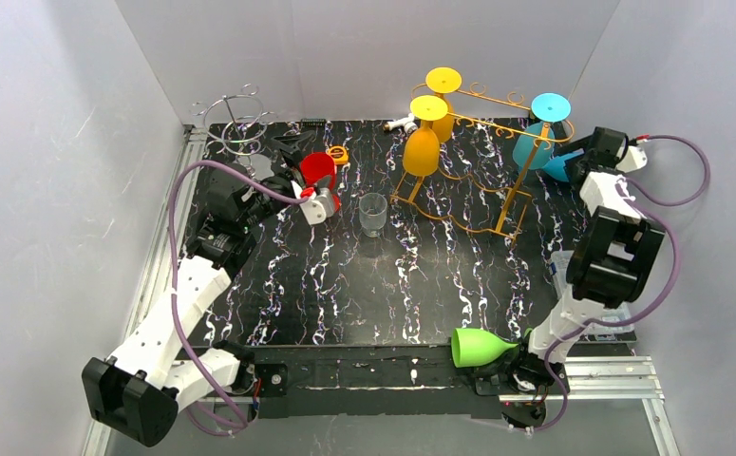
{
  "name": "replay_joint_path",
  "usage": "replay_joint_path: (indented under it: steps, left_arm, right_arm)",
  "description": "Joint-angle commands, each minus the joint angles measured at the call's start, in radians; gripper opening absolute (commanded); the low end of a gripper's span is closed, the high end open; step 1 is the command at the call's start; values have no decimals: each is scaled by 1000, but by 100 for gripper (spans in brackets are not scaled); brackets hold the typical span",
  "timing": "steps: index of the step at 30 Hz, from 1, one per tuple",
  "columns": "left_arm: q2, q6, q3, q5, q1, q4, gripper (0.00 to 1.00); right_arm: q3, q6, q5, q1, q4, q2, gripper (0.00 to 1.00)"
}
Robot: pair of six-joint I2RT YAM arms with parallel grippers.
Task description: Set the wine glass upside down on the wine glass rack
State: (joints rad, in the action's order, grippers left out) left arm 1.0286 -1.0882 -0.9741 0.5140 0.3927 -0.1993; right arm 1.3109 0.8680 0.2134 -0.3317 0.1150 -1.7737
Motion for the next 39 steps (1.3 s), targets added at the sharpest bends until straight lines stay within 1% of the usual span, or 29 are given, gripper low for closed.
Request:
replay_joint_path:
  steps: [1,5,11,13,19,23,28,31,34,36,39]
  left_arm:
    - [16,7,-12,32,-3,17,99]
    - [29,-5,-6,30,-3,20,99]
    - [31,-27,1,38,-3,25,99]
    - [33,-35,2,41,-2,27,99]
    - [40,-61,8,50,-3,31,99]
    - [42,-72,8,59,-2,32,99]
    - [45,-87,14,65,-3,34,99]
    - [47,-90,15,70,-3,35,99]
    - [44,-95,18,74,-2,35,99]
    - [42,-101,19,75,-3,36,99]
    - [40,-104,22,78,-3,38,99]
  right_arm:
    - [92,44,1,21,-76,-83,98]
    - [117,74,56,48,-106,-153,98]
    - [213,74,119,66,-104,-244,98]
    - [256,71,143,67,-72,-274,98]
    - [296,50,187,74,-39,-332,98]
    - [268,60,186,75,-61,-349,98]
    - [238,74,185,80,-61,-366,95]
    - [211,88,187,83,-81,-369,92]
    - [209,93,190,83,-77,-384,85]
    - [209,93,188,83,-80,-395,78]
    - [186,96,181,83,-105,-387,62]
